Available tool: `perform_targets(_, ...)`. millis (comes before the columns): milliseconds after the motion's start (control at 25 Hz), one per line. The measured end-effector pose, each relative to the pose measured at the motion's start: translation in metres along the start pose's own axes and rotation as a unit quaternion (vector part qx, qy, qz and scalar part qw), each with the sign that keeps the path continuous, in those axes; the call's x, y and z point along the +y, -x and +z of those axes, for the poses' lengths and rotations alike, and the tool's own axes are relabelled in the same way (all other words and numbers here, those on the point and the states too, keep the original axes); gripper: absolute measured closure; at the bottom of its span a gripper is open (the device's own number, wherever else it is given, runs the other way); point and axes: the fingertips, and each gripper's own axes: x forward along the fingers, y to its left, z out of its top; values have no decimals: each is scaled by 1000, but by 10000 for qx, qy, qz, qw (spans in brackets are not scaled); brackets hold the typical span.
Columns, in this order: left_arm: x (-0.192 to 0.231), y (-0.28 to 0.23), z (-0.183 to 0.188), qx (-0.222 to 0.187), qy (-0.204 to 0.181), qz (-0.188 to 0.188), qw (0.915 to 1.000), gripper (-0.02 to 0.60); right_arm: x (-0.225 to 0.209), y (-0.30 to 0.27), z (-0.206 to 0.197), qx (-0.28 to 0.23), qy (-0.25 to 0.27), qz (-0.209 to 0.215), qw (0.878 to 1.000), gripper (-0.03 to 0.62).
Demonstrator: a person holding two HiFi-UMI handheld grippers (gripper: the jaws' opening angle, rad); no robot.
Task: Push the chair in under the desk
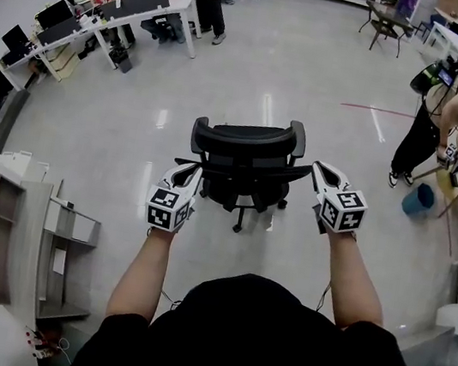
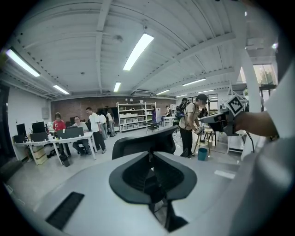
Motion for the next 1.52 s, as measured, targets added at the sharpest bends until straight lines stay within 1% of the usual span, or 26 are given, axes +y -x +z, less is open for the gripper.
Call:
perform_targets(400, 24, -2, -7, 30, 14, -72, 10000, 545, 14, -18, 2, 87, 120, 6, 9999, 595)
perform_targets(640, 32, -9, -14, 97, 40, -116, 9999, 545, 20, -29, -5, 253, 140, 205, 9994, 595)
perform_targets(720, 33, -13, -18, 150, 9, -149, 9998, 545, 20, -34, -10, 338, 186, 258, 9989, 581)
perform_targets(800, 33, -18, -25, 261, -77, -211, 9994, 543, 18, -40, -16, 452, 245, 287, 9983, 541)
perform_targets(960, 35, -32, -46, 624, -304, -377, 9969, 541, 16, -55, -28, 720, 484, 438, 9953, 508)
perform_targets(1080, 42, -42, -64, 904, -582, -432, 9933, 529, 17, -67, -44, 1001, 781, 699, 9894, 445)
perform_targets(1240, 47, -57, -78, 1229, -985, -571, 9859, 466, 16, -82, -62, 1298, 1088, 864, 9818, 414)
perform_targets(1400, 45, -75, -99, 1532, -1421, -729, 9752, 421, 11, -93, -83, 1574, 1353, 940, 9737, 401)
perform_targets(1520, 46, -85, -110, 1794, -1781, -784, 9643, 400, 7, -102, -99, 1801, 1495, 969, 9674, 395)
